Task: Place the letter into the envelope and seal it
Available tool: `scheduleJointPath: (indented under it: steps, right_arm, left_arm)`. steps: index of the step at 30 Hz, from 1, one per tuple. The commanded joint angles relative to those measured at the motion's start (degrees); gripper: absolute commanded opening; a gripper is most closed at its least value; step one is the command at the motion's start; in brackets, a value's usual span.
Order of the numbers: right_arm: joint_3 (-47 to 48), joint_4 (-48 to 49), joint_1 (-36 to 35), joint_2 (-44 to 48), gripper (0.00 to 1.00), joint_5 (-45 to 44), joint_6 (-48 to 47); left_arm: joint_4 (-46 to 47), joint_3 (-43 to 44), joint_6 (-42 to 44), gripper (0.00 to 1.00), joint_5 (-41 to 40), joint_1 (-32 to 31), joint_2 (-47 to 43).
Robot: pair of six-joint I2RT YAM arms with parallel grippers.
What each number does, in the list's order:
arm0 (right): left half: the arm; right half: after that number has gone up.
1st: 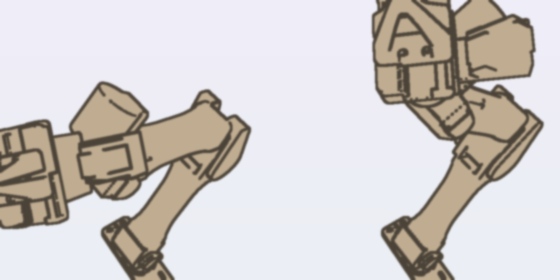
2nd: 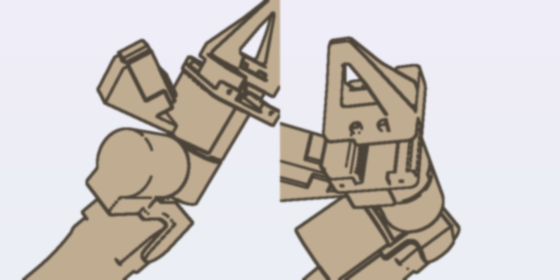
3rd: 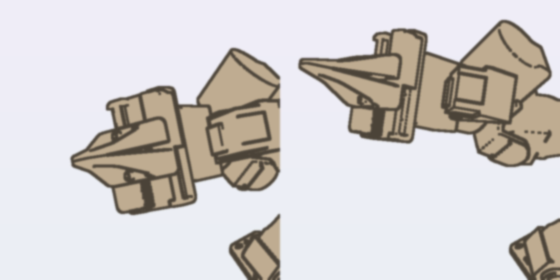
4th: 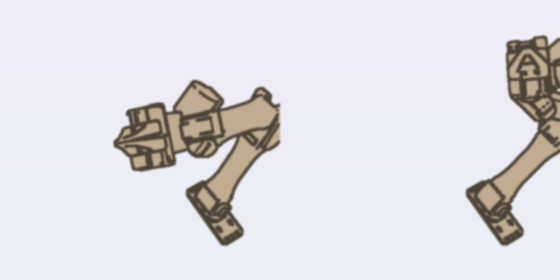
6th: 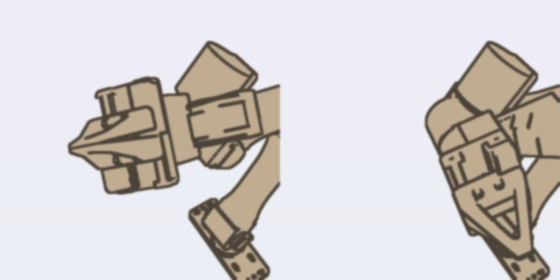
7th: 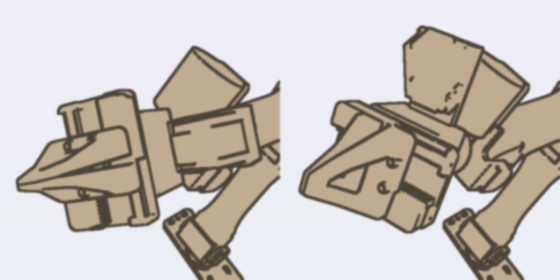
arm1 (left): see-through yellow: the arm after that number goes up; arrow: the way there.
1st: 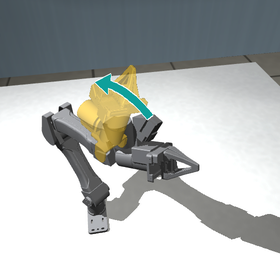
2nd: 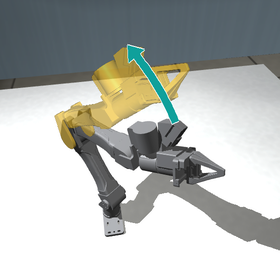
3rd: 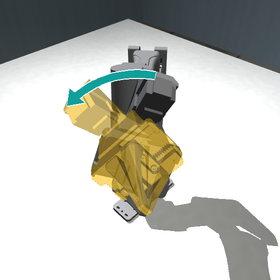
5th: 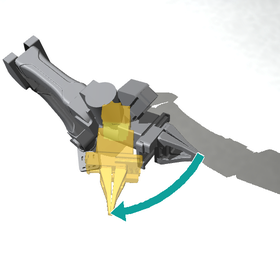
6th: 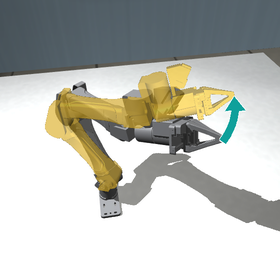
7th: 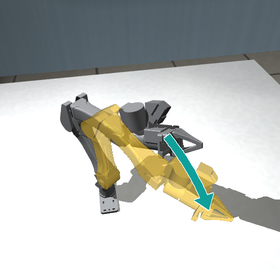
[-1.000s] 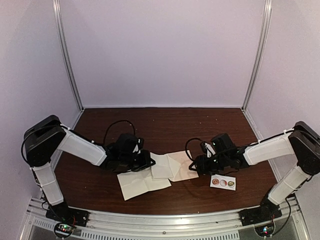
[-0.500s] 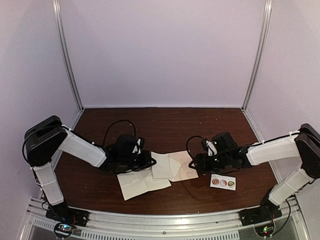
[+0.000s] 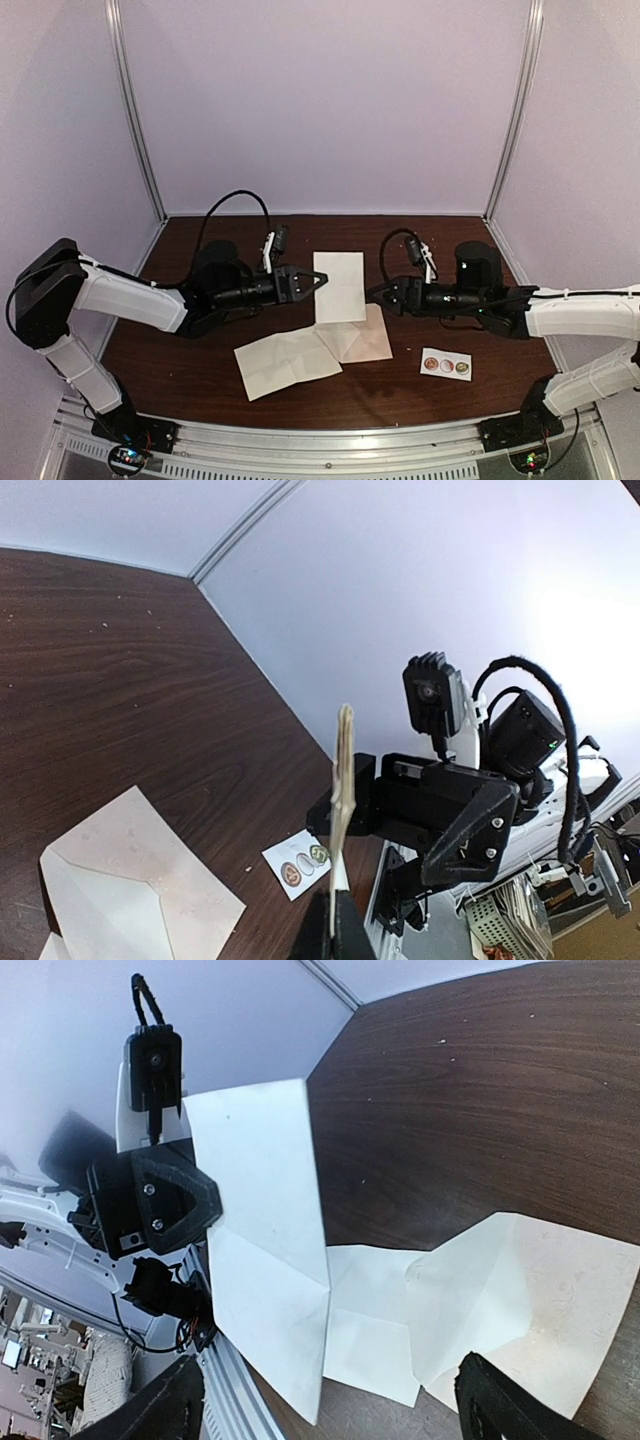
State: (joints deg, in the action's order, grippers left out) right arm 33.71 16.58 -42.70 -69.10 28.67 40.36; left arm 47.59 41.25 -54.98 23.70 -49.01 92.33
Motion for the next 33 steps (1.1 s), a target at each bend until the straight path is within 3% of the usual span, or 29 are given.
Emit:
scheduleJointPath:
  steps: [1, 16, 20, 27, 30, 33]
  right_arm:
    - [1.14, 4.35, -2.24, 0.22, 0.87, 2.57, -0.97]
    - [3.37, 9.47, -3.65, -3.80, 0.57, 1.47, 1.17]
    - [4.26, 10.30, -3.79, -5.07, 0.41, 3.01, 1.47]
    - [4.28, 10.84, -4.01, -5.83, 0.01, 3.26, 1.69]
    - [4.06, 11.03, -4.06, -5.40, 0.00, 2.42, 1.68]
    - [4.02, 10.96, -4.08, -5.09, 0.00, 1.72, 1.50]
  left_arm:
    - [5.94, -0.65, 1.97, 0.00, 3.52, -0.67, -1.49]
    - [4.36, -0.30, 4.38, 0.00, 3.82, -2.40, -2.75]
    - [3.51, -0.08, 4.87, 0.00, 3.69, -2.55, -2.86]
    - [1.28, 0.55, 5.99, 0.00, 3.39, -2.80, -3.25]
    - [-0.37, 0.84, 6.69, 0.14, 3.47, -3.00, -3.33]
    - [-1.28, 0.93, 6.90, 0.19, 3.48, -3.22, -3.37]
